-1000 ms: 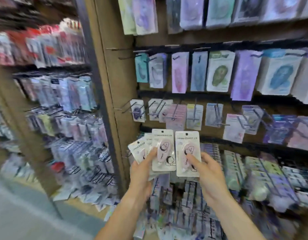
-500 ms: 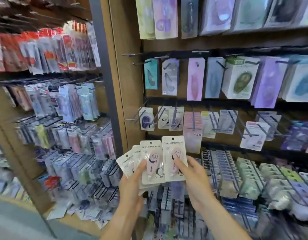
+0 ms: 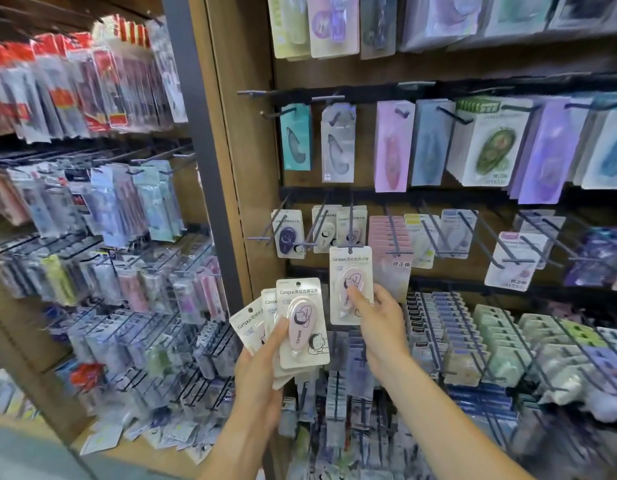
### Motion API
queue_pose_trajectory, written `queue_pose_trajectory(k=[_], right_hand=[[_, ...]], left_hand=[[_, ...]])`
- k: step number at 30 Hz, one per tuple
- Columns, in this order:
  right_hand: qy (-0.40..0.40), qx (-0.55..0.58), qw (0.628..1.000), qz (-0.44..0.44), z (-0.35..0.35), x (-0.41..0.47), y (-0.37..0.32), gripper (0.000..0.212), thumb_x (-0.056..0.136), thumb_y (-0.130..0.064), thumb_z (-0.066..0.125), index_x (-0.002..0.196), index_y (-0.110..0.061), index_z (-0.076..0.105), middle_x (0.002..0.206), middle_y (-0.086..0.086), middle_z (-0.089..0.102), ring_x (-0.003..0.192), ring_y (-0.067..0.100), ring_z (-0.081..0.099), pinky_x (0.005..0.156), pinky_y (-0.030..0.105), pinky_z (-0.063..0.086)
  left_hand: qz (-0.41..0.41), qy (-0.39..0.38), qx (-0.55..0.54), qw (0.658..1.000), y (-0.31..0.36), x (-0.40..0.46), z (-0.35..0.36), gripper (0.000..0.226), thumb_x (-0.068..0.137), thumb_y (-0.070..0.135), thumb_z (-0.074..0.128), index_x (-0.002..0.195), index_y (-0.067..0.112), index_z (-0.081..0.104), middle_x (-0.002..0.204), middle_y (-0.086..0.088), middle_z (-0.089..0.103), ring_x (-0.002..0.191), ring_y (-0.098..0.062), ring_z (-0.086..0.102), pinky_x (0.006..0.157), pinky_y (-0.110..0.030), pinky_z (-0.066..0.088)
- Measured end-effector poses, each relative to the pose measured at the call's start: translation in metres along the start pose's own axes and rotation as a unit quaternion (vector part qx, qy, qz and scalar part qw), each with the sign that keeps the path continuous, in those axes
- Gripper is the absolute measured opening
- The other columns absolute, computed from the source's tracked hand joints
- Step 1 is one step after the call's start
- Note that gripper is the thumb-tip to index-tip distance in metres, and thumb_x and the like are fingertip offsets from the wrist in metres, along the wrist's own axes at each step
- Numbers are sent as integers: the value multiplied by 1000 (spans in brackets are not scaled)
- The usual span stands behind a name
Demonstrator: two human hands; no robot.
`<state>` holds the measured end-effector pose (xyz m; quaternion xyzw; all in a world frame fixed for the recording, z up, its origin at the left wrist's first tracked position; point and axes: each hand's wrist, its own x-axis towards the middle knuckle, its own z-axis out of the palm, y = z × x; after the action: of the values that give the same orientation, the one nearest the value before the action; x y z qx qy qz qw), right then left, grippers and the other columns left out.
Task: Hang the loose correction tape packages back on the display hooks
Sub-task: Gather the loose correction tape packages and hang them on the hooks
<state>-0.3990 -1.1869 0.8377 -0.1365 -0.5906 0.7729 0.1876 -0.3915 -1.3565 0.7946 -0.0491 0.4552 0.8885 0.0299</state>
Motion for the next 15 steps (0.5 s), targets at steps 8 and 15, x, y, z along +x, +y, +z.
queue_pose_trajectory(k=[8,15], right_hand=[[88,71,986,121,23,29,2,15,90,-27,78,99,-17,72,98,3,77,92,21,74,85,39,61],[186,218,928,238,70,91,-5,61,74,-37,90,120,-12,60,117,8,68,107,27,66,92,41,55]], left_hand=[[-3,5,5,1000,4,7,0,45,90,21,76,134,17,69,128,-13,74,122,-39,68,110,-63,46],[-15,-1,15,1000,8,5,4,54,81,29,79,133,18,69,123,-13,76,114,-38,72,86,-49,60]])
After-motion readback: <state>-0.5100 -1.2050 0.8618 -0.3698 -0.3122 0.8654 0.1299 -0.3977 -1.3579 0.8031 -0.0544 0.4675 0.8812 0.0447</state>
